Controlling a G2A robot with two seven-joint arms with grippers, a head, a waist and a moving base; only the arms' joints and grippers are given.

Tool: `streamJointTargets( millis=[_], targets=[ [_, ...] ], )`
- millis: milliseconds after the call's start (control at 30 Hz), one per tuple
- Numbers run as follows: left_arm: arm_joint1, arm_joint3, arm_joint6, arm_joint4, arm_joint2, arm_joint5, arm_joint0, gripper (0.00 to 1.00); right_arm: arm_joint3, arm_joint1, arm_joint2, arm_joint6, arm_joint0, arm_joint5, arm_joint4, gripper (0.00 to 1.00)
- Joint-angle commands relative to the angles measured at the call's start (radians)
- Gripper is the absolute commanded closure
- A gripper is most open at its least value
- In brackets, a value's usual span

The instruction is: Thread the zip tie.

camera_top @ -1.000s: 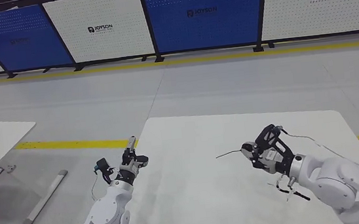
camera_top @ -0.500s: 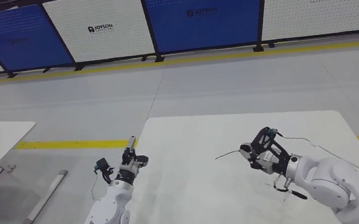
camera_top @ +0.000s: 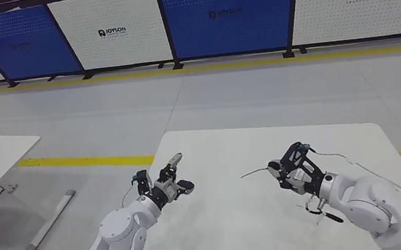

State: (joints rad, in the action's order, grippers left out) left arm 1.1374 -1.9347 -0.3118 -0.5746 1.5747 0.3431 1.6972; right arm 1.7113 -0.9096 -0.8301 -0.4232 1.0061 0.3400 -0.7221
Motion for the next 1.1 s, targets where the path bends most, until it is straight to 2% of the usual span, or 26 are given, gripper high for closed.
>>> streamJointTargets(
  millis=[0,233,300,400,433,533,667,733,1067],
  targets=[
    [-0.001,0.011,0.006,0.003,-0.007,-0.003,-0.008,0.0,0.0,0.0,0.0,0.0,0.0,0.0,0.0,1.0],
    [-0.001,0.012,0.007,0.001,-0.007,-0.005,-0.008,0.0,0.0,0.0,-0.001,0.002,0.001,-0.002,-0.002,1.0],
    [0.0,0.033,0.003,-0.038,-0.008,-0.003,-0.008,0.0,0.008,-0.002,0.005,0.002,0.004,0.0,-0.032,1.0],
    [-0.006,0.054,0.0,-0.093,-0.006,-0.003,-0.007,0.0,0.01,-0.007,0.04,0.015,-0.022,0.0,-0.09,1.0],
    [-0.012,0.056,0.012,-0.102,-0.018,-0.003,-0.004,0.0,0.004,-0.009,0.062,0.028,-0.043,0.0,-0.093,1.0],
    [-0.028,0.034,-0.006,-0.132,-0.043,-0.003,-0.006,0.0,-0.009,-0.011,0.134,0.052,-0.099,0.0,-0.15,1.0],
    [-0.057,0.002,0.041,-0.172,-0.098,-0.003,-0.016,0.0,-0.047,-0.014,0.227,0.07,-0.175,0.0,-0.178,1.0],
    [-0.069,0.007,0.091,-0.185,-0.133,-0.003,-0.033,0.0,-0.064,-0.018,0.254,0.063,-0.199,0.0,-0.147,1.0],
    [-0.07,0.008,0.102,-0.185,-0.139,-0.003,-0.037,0.0,-0.064,-0.018,0.254,0.063,-0.199,0.0,-0.147,1.0]
  ],
)
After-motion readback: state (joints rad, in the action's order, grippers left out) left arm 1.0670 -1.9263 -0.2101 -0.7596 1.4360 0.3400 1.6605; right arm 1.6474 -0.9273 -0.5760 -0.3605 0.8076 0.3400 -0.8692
